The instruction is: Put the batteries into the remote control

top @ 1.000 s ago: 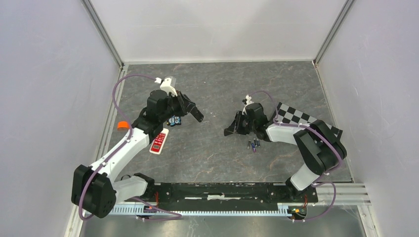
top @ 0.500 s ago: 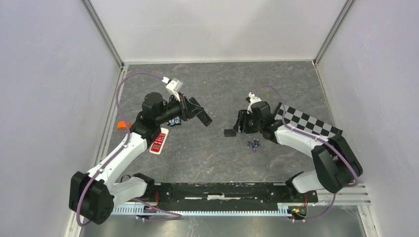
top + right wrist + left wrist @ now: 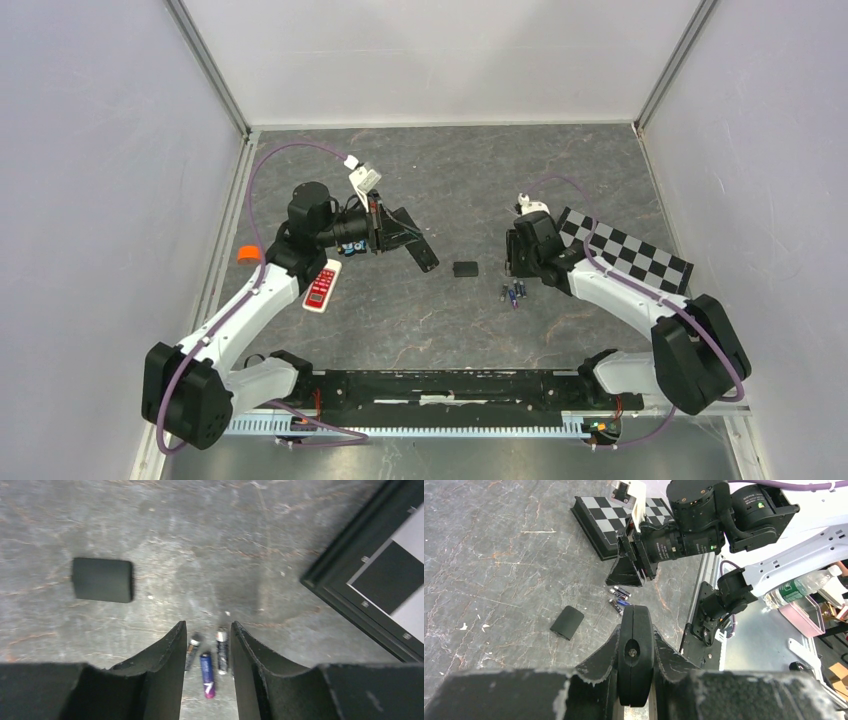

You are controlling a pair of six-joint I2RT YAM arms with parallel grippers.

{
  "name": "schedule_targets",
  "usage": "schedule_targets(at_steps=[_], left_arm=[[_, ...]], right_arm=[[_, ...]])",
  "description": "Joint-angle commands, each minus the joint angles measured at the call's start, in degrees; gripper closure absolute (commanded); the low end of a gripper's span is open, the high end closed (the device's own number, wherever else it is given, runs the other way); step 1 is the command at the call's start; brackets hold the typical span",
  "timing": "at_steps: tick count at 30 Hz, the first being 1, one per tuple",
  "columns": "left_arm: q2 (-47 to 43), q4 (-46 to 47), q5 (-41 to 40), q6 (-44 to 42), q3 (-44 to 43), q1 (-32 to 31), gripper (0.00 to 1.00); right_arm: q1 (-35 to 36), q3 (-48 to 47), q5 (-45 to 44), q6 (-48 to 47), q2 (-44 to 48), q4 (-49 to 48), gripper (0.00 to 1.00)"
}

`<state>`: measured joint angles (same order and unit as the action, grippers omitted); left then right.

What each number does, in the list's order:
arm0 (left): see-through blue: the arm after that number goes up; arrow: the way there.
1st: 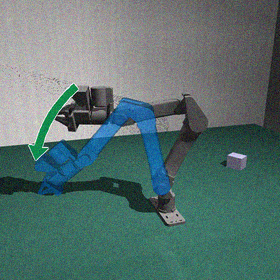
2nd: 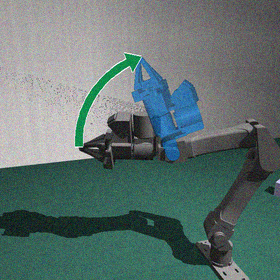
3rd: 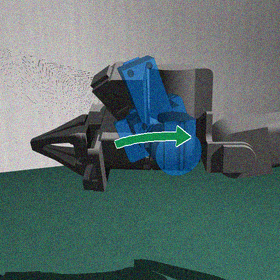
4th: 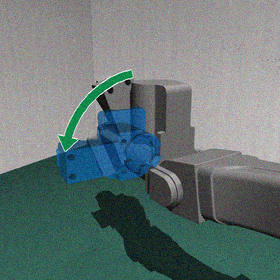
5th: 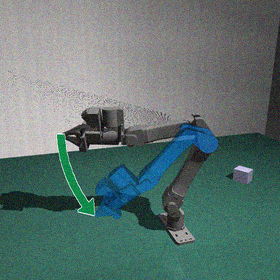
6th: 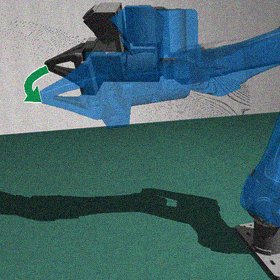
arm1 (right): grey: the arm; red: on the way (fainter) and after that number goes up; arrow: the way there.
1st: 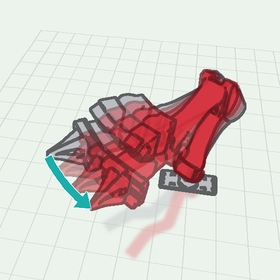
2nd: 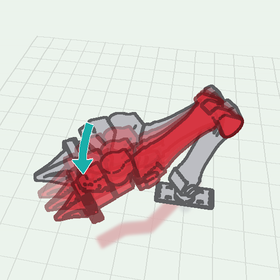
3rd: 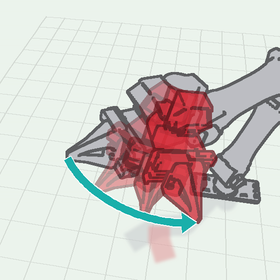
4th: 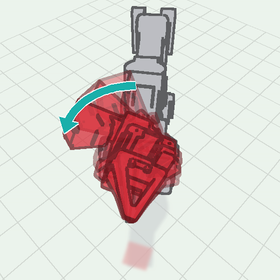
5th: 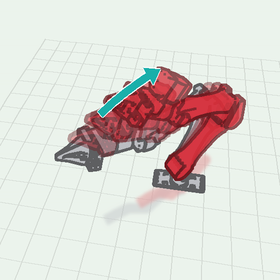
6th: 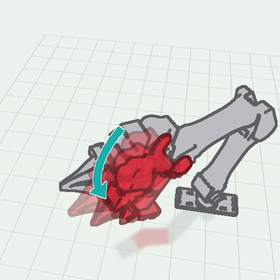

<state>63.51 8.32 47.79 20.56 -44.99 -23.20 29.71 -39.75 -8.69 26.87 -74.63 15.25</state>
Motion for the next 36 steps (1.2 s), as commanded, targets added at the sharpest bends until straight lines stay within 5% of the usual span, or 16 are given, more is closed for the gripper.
schedule_targets(at_steps=[1, 16, 36], left_arm=[[0.26, 2.54, 1.98, 1.94, -3.00, 0.29, 0.98], [-0.06, -0.05, -2.70, 3.35, -2.40, 0.28, 0.98], [-0.51, -1.02, -3.58, 2.91, -2.08, 0.28, 0.98]], right_arm=[[-0.14, -1.74, -8.02, -0.99, -0.06, 5.62, 0.57], [-0.10, -1.09, -8.23, -1.87, -3.75, 8.59, 0.77], [-0.08, -0.16, -4.24, -2.78, -5.11, 6.49, 0.74]])
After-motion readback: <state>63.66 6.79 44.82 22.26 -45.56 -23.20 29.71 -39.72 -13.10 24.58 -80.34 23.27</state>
